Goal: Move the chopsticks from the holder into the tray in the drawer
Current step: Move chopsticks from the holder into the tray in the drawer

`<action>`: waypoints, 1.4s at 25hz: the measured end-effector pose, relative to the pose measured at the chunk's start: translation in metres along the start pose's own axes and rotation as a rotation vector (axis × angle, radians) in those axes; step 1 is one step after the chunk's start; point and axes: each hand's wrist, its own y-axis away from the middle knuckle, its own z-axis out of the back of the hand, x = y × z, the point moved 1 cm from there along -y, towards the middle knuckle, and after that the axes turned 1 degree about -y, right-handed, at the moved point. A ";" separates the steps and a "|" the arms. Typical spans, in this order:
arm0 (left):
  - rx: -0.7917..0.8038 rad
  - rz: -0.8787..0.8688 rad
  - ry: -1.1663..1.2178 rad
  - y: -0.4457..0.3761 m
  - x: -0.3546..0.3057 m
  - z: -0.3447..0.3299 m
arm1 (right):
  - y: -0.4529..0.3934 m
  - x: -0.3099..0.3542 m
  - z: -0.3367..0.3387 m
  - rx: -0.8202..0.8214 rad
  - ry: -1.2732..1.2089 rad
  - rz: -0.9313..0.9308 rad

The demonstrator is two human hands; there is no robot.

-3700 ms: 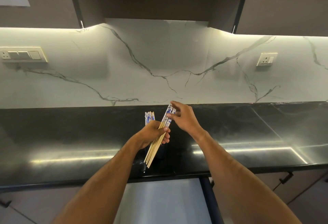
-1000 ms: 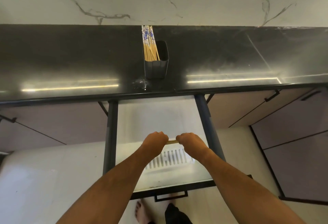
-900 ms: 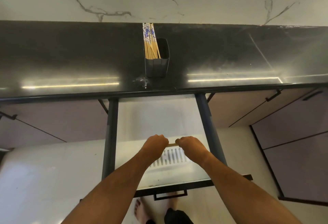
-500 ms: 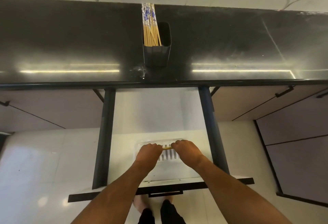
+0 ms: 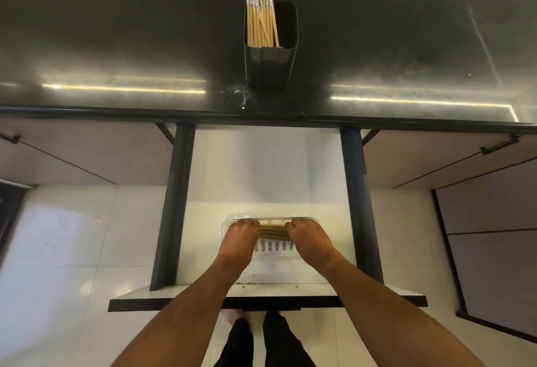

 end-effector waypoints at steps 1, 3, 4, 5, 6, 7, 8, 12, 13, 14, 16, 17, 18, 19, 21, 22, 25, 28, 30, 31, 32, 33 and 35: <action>-0.001 0.013 0.012 0.001 0.001 0.000 | -0.001 0.000 0.000 0.006 0.000 0.000; 0.001 0.031 0.033 0.002 0.003 -0.001 | -0.002 0.002 0.000 0.012 0.004 0.000; 0.004 0.037 0.041 0.003 0.003 -0.001 | -0.003 0.004 -0.001 0.010 0.007 0.004; 0.007 0.040 0.043 0.004 0.003 -0.002 | -0.003 0.005 -0.002 0.013 0.009 0.009; 0.010 0.041 0.042 0.005 0.003 -0.003 | -0.004 0.006 -0.003 0.019 0.014 0.016; 0.010 0.040 0.042 0.006 0.003 -0.003 | -0.004 0.007 -0.004 0.027 0.024 0.023; 0.009 0.040 0.042 0.006 0.003 -0.004 | -0.004 0.007 -0.004 0.032 0.034 0.030; 0.025 0.036 0.025 0.005 0.002 -0.007 | -0.003 0.008 -0.005 0.058 0.090 0.068; 0.025 0.040 0.018 0.005 0.001 -0.008 | -0.003 0.008 -0.004 0.061 0.112 0.076; 0.025 0.047 0.017 0.004 0.001 -0.009 | -0.003 0.009 -0.003 0.066 0.124 0.083; 0.027 0.058 0.021 0.002 0.000 -0.009 | -0.005 0.011 0.000 0.071 0.147 0.093; 0.027 0.062 0.028 0.002 0.000 -0.009 | -0.006 0.011 0.001 0.070 0.155 0.099; 0.025 0.066 0.036 0.002 0.000 -0.010 | -0.006 0.012 0.002 0.073 0.159 0.106; 0.021 0.069 0.044 0.002 0.000 -0.011 | -0.006 0.012 0.001 0.081 0.163 0.117; 0.008 0.071 0.059 0.002 0.000 -0.012 | -0.005 0.013 0.001 0.104 0.177 0.136; 0.001 0.073 0.065 0.002 0.000 -0.013 | -0.006 0.014 0.002 0.113 0.181 0.139; -0.018 0.089 0.080 0.000 0.000 -0.014 | -0.009 0.013 0.005 0.121 0.202 0.118; -0.036 0.101 0.080 -0.001 -0.001 -0.014 | -0.011 0.010 0.006 0.122 0.232 0.132; -0.040 0.099 0.079 -0.001 -0.001 -0.014 | -0.011 0.006 0.005 0.123 0.253 0.160; -0.041 0.096 0.078 -0.001 -0.001 -0.014 | -0.010 0.004 0.005 0.121 0.263 0.173; -0.042 0.093 0.076 0.000 0.000 -0.014 | -0.010 0.002 0.004 0.117 0.271 0.181; -0.042 0.091 0.072 0.000 0.000 -0.014 | -0.009 0.000 0.004 0.112 0.272 0.189; -0.040 0.087 0.062 0.000 0.001 -0.014 | -0.007 -0.003 0.001 0.106 0.261 0.194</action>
